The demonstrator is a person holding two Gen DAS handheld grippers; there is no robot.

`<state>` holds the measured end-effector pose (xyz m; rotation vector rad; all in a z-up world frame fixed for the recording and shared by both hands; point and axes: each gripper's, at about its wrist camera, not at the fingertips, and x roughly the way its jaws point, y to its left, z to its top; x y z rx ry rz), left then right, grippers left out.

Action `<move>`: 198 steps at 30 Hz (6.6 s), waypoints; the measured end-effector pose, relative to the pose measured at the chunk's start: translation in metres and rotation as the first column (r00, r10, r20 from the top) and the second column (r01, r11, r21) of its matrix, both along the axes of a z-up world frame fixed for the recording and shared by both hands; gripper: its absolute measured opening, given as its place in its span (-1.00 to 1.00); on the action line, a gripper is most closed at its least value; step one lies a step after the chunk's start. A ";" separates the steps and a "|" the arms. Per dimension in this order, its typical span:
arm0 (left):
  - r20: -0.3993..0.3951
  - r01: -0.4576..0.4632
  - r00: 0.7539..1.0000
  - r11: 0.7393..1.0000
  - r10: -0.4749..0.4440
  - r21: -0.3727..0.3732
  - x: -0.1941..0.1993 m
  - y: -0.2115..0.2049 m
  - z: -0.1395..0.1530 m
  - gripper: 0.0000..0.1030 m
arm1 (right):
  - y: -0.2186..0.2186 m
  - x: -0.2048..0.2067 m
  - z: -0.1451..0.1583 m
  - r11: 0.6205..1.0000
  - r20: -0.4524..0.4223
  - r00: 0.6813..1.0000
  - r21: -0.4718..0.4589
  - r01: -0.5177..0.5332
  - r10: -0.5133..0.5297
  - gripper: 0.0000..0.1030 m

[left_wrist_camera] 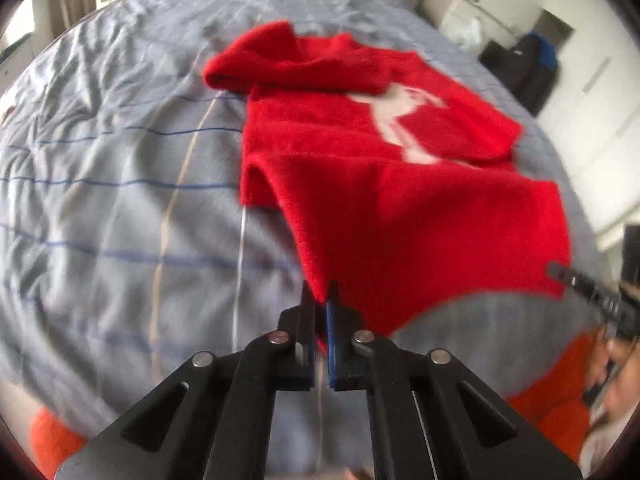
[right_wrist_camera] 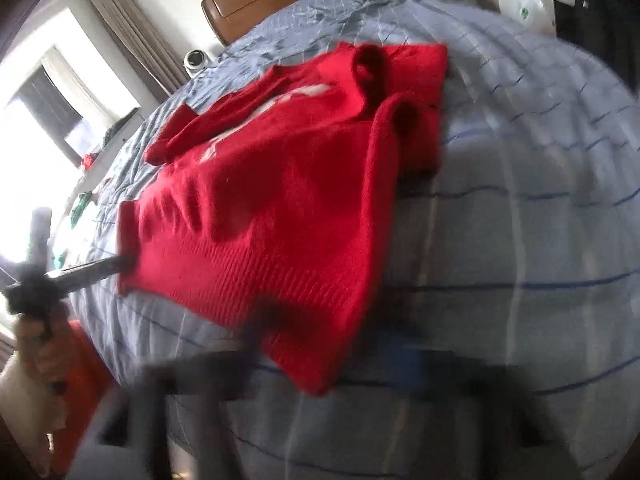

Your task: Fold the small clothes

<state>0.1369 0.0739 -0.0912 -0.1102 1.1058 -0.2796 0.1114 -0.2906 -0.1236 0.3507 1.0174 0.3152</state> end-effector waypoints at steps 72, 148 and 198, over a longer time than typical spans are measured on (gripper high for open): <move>0.335 -0.390 0.894 0.886 0.298 0.251 -0.092 0.034 0.007 0.43 | 0.086 0.018 0.079 0.899 0.158 0.947 -0.389 -0.202 0.280 0.25; 0.245 -0.366 0.923 0.876 0.298 0.314 -0.085 0.028 -0.014 0.54 | -0.335 -0.140 0.007 0.490 0.020 0.489 0.023 0.872 -0.872 -0.53; 0.242 -0.352 0.911 0.935 0.334 0.035 0.174 0.039 0.116 -0.86 | -0.063 -0.089 -0.019 0.965 0.119 0.958 0.017 0.262 -0.262 0.10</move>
